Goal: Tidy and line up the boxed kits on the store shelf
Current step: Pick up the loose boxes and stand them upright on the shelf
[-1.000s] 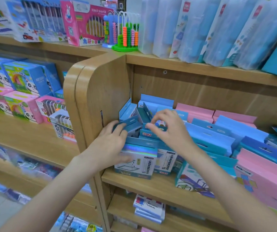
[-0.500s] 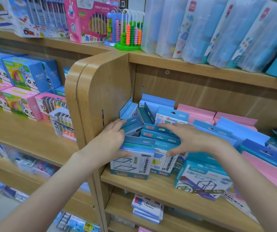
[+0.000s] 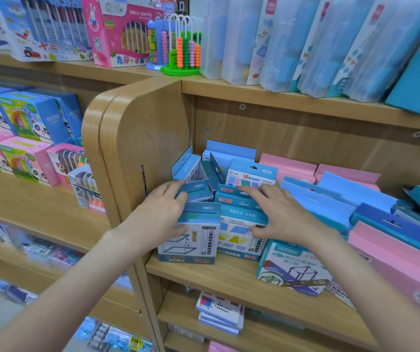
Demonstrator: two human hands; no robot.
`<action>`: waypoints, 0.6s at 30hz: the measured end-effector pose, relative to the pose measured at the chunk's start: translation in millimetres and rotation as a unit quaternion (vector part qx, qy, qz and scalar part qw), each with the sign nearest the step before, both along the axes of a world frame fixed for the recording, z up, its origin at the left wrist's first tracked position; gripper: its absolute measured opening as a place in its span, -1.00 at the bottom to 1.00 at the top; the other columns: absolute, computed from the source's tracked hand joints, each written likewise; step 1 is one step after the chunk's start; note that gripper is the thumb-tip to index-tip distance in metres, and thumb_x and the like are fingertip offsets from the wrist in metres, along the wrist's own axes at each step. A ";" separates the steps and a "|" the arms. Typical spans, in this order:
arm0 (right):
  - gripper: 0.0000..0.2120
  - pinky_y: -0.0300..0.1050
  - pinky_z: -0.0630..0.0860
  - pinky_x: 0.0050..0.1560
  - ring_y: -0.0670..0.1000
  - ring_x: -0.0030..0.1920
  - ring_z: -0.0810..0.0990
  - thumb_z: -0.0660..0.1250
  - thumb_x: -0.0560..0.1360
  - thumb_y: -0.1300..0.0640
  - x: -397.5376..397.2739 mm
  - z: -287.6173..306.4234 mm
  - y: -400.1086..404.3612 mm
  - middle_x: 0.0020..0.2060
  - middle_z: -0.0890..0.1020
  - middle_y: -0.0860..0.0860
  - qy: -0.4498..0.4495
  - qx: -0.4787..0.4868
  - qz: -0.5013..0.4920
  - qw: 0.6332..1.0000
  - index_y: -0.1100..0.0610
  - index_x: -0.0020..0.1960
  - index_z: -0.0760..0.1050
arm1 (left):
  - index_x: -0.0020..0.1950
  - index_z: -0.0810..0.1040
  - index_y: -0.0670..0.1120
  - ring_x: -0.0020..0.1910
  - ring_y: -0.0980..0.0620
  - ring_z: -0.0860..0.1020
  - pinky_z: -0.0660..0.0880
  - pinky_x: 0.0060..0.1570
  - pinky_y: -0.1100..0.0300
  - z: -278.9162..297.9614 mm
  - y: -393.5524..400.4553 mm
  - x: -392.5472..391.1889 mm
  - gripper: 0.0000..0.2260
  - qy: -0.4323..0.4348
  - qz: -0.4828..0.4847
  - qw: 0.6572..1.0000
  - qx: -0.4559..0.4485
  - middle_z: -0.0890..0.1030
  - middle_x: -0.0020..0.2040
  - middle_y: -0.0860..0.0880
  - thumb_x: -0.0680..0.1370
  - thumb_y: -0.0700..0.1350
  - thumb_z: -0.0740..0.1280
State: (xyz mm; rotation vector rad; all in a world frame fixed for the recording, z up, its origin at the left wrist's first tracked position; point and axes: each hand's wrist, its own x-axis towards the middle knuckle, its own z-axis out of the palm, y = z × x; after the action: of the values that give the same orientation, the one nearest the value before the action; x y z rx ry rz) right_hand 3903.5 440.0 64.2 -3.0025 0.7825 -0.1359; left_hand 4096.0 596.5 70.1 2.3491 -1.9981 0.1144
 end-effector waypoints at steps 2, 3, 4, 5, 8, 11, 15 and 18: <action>-0.18 -0.12 0.21 0.24 -0.06 0.06 0.20 0.35 0.32 -0.08 -1.8 -1.2 -1.9 -0.02 0.26 -0.09 -0.005 0.009 -0.001 1.000 -0.14 0.46 -0.02 | 0.33 0.29 -0.19 0.45 -0.08 0.08 0.05 0.39 0.19 -0.2 0.5 1.2 -0.52 0.016 -0.004 1.000 0.001 0.04 0.51 -0.12 0.52 0.04 0.31; -0.17 -0.11 0.20 0.25 -0.05 0.09 0.22 0.35 0.30 -0.08 -2.9 -2.1 -3.7 -0.01 0.28 -0.09 -0.008 0.016 -0.003 1.000 -0.15 0.45 -0.02 | 0.32 0.29 -0.18 0.45 -0.06 0.07 0.05 0.38 0.21 -0.8 0.9 2.2 -0.53 0.023 -0.004 1.000 0.000 0.04 0.50 -0.10 0.52 0.02 0.31; -0.16 -0.10 0.20 0.26 -0.02 0.13 0.25 0.36 0.29 -0.08 -4.3 -2.5 -5.3 0.02 0.30 -0.08 -0.008 0.020 -0.005 1.000 -0.16 0.44 -0.02 | 0.32 0.29 -0.18 0.44 -0.05 0.06 0.05 0.38 0.22 -1.5 0.9 3.1 -0.53 0.028 -0.002 1.000 -0.002 0.04 0.50 -0.09 0.52 0.01 0.31; -0.16 -0.10 0.18 0.27 0.01 0.18 0.26 0.36 0.28 -0.09 -5.8 -2.2 -6.7 0.05 0.32 -0.07 -0.006 0.022 -0.010 1.000 -0.15 0.44 -0.03 | 0.33 0.28 -0.18 0.44 -0.04 0.06 0.04 0.37 0.23 -2.5 0.9 3.8 -0.53 0.031 0.001 1.000 -0.005 0.04 0.50 -0.08 0.52 0.00 0.32; -0.11 -0.07 0.11 0.34 0.05 0.25 0.24 0.36 0.30 -0.09 -9.3 -0.5 -9.6 0.14 0.32 -0.01 0.014 0.016 -0.038 0.999 -0.09 0.46 -0.10 | 0.37 0.22 -0.11 0.40 0.00 0.10 0.09 0.36 0.21 -6.7 -1.2 4.0 -0.51 0.048 0.013 0.998 -0.031 0.17 0.45 -0.03 0.52 -0.06 0.33; -0.11 -0.09 0.13 0.33 0.04 0.26 0.21 0.36 0.33 -0.09 -8.5 2.3 -9.4 0.15 0.28 0.00 0.033 0.016 -0.040 0.999 -0.08 0.47 -0.13 | 0.41 0.12 0.02 0.35 0.02 0.10 0.16 0.33 0.12 -7.4 -4.1 2.2 -0.44 0.071 0.022 0.996 -0.053 0.23 0.39 0.05 0.50 -0.11 0.33; -0.19 -0.10 0.19 0.32 -0.01 0.34 0.18 0.35 0.38 -0.18 -8.6 13.5 -6.9 0.30 0.26 -0.03 -0.024 0.067 -0.030 0.997 -0.03 0.48 0.00 | 0.49 -0.07 0.02 0.39 0.02 0.05 -0.01 0.38 0.11 -8.5 -6.9 3.4 -0.29 0.051 0.038 0.997 -0.035 0.15 0.42 0.04 0.50 -0.04 0.32; -0.45 -0.13 0.28 0.23 -0.05 0.31 0.28 0.27 0.47 -0.14 2.2 26.2 -9.3 0.27 0.37 -0.04 -0.124 0.074 -0.034 0.989 0.03 0.38 0.25 | 0.51 -0.07 -0.11 0.41 -0.04 0.05 -0.25 0.38 0.15 -16.4 -6.4 3.0 -0.25 0.030 0.033 0.998 -0.049 0.17 0.40 -0.05 0.48 -0.03 0.33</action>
State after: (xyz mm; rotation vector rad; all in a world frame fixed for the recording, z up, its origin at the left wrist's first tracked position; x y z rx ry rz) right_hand 3905.7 430.7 90.4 -2.7492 0.8284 -0.4239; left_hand 4099.0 590.2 53.7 2.3306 -1.8454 0.1401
